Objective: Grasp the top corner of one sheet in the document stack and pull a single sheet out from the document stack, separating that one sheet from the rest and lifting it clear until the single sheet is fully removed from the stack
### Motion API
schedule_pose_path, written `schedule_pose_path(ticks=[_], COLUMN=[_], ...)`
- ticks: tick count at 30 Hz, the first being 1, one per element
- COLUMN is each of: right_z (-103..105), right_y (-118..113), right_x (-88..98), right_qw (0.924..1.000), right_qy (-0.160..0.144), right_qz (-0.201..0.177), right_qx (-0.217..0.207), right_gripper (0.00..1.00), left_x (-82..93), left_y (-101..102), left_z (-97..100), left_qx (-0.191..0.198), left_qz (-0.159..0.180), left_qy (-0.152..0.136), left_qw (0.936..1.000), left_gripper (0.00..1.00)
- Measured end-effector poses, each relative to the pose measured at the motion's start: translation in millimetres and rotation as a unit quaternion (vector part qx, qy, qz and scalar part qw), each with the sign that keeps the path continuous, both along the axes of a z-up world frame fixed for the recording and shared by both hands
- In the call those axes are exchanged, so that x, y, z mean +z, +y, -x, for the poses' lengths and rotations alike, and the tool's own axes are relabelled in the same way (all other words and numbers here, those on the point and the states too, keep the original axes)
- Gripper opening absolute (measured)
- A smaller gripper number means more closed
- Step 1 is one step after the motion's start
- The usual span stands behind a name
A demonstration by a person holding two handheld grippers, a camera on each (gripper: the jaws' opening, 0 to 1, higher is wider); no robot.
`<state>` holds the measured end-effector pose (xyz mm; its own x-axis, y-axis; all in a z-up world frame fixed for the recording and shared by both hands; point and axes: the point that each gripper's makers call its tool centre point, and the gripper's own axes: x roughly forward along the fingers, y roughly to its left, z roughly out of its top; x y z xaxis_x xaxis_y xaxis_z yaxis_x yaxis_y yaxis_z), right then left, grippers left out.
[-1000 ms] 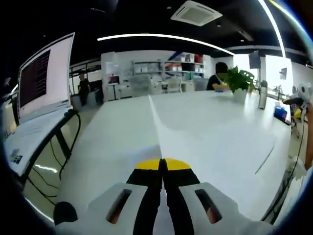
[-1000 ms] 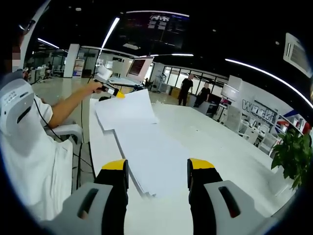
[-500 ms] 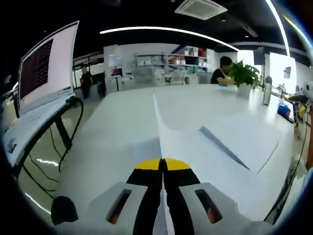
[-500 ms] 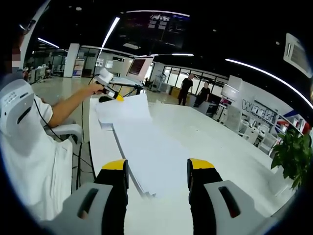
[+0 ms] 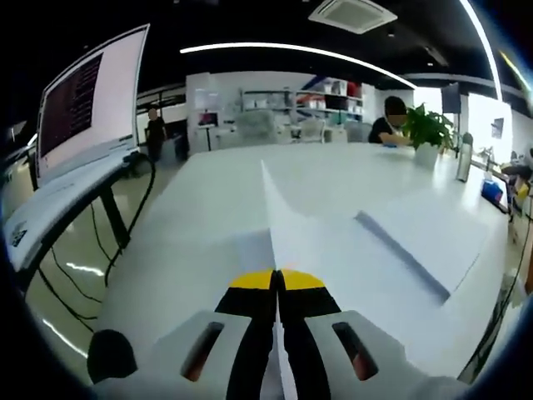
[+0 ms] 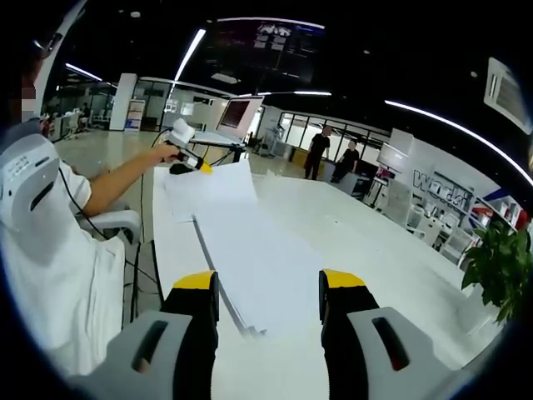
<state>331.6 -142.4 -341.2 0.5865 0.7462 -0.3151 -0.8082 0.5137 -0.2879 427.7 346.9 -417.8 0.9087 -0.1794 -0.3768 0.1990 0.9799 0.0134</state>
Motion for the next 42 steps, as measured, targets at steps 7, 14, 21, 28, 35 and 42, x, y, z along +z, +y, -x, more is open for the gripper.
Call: schedule_pose_path(ticks=[7,14,21,28,35,42], right_z=[1,1,1,2,1,3], right_y=[0,0,0,0,1,0], right_x=[-1.0,-1.5,-1.4,-1.7,-2.7,-2.5], right_qw=[1.0000,1.0000,1.0000,1.0000,1.0000,1.0000], right_qy=[0.000,-0.002,-0.002,-0.002,-0.001,-0.001], right_qz=[0.004,0.006,0.006,0.006,0.007,0.007], right_qx=[0.001,0.001,0.001,0.002,0.003,0.003], right_gripper=[0.48,0.48,0.48,0.48,0.48,0.48], left_x=[-5.0,-8.9,-6.4,-10.8,-6.4,-9.0], left_y=[-8,-17,-19,-23,-24,-28], left_z=[-0.4,-1.9,-2.9,-0.5,-1.4,-0.1], left_qx=[0.000,0.004,-0.001,-0.018,-0.023,-0.032], left_qz=[0.018,0.030,0.032,0.031,0.026,0.017], left_qy=[0.011,0.024,0.022,0.032,0.019,0.021], left_qw=[0.9998,0.9992,0.9992,0.9988,0.9992,0.9991], left_gripper=[0.03,0.03,0.03,0.03,0.03,0.06])
